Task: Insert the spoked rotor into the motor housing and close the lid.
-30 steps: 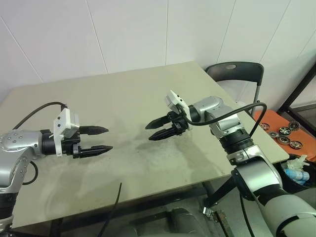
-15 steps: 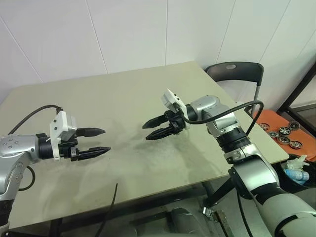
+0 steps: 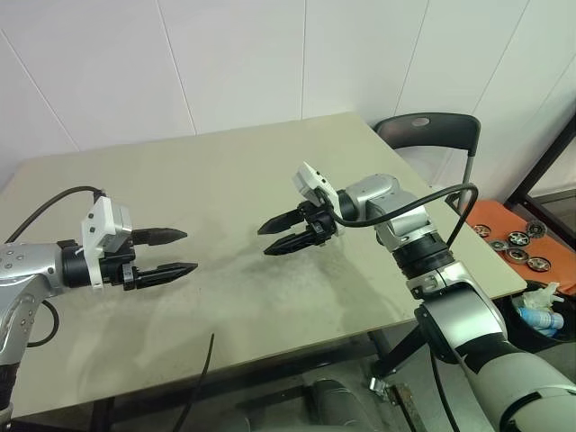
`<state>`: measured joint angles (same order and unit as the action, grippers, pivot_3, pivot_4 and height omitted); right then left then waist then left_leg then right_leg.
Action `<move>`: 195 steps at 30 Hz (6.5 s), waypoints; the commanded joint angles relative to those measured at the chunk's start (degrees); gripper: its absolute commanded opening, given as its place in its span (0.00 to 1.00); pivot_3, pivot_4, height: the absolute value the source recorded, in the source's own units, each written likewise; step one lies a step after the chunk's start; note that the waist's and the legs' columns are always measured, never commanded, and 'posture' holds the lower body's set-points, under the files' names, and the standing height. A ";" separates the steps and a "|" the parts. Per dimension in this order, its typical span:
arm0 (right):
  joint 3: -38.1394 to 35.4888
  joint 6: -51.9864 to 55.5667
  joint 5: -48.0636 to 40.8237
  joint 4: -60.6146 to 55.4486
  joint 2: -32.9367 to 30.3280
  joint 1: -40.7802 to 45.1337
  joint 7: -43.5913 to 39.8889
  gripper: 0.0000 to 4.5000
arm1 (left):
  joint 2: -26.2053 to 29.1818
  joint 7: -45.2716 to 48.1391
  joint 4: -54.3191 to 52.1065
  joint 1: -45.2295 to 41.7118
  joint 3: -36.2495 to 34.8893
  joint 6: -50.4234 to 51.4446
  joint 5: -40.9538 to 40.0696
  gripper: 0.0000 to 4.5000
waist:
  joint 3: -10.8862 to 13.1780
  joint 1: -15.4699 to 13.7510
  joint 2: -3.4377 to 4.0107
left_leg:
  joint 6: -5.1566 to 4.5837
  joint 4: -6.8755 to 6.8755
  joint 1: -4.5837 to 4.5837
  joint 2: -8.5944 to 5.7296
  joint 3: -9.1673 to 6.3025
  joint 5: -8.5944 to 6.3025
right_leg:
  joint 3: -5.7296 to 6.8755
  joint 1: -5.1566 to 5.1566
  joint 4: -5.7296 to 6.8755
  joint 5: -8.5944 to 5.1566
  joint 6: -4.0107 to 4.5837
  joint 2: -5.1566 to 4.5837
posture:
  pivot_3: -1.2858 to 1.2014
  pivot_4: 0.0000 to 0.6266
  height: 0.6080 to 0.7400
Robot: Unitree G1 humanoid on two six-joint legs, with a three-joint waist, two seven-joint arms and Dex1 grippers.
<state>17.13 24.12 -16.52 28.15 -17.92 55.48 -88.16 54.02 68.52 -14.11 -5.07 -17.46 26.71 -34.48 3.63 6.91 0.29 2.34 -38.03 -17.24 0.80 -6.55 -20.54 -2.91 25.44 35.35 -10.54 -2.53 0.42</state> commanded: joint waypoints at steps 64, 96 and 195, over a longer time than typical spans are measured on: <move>-1.07 0.92 -0.71 0.03 1.68 2.37 1.92 0.50 | -3.17 -9.15 -6.98 5.33 -6.13 1.44 -3.97 0.76 | 0.00 0.00 0.00 | 0.00 -0.03 0.16 0.00 0.00 0.00 | 0.00 -0.07 0.15 0.00 0.01 0.00 | 0.52 0.00 1.00; -1.19 0.46 -0.86 -0.13 2.54 0.40 2.74 0.50 | -1.60 -8.45 -7.63 5.95 -6.76 3.16 -5.19 0.76 | 0.00 0.08 0.00 | 0.00 -0.03 0.20 0.00 0.00 0.00 | 0.00 -0.11 0.15 -0.01 0.01 0.00 | 0.52 0.00 1.00; -12.41 -2.07 1.39 -4.41 14.13 -19.37 50.69 0.50 | -41.68 -52.73 3.96 6.14 -4.91 -11.47 7.18 0.76 | -0.05 -1.34 -0.19 | 0.01 0.01 0.82 -0.06 0.04 -0.01 | -0.08 -0.91 -0.29 -0.17 0.20 0.00 | 0.52 0.00 1.00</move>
<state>5.55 22.26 -14.13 25.01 -4.70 33.94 -37.80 12.29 17.74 -10.34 2.41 -21.00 15.79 -26.72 3.57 5.57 0.10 2.35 -38.03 -16.42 0.74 -6.51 -20.55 -2.99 24.53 35.05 -10.70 -2.34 0.42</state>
